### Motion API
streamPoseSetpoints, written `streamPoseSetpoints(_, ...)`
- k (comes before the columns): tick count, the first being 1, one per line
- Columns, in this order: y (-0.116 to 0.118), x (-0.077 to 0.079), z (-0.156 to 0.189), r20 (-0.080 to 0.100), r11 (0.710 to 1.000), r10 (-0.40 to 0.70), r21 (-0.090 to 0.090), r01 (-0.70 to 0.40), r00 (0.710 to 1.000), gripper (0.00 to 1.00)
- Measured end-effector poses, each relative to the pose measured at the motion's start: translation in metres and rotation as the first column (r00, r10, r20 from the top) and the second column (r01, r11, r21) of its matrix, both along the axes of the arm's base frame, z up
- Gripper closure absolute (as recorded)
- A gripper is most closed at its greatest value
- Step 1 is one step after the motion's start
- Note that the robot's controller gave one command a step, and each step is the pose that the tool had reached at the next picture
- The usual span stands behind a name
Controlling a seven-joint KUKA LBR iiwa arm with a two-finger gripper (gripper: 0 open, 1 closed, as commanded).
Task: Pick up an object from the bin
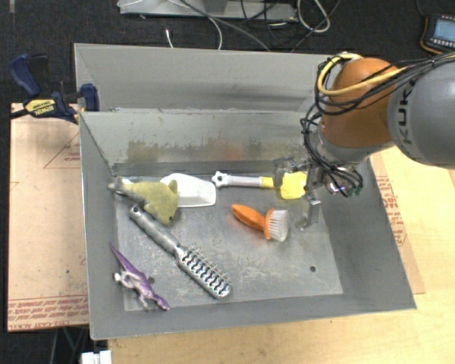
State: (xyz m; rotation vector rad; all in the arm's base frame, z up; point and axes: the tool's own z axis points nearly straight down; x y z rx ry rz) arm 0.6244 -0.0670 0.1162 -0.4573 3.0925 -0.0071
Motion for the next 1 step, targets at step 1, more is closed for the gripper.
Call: streamPoseSetpoints(1, 0.0632, 0.0177, 0.0101, 0.003, 0.997, -0.074, 0.003, 0.074, 0.997, 0.0)
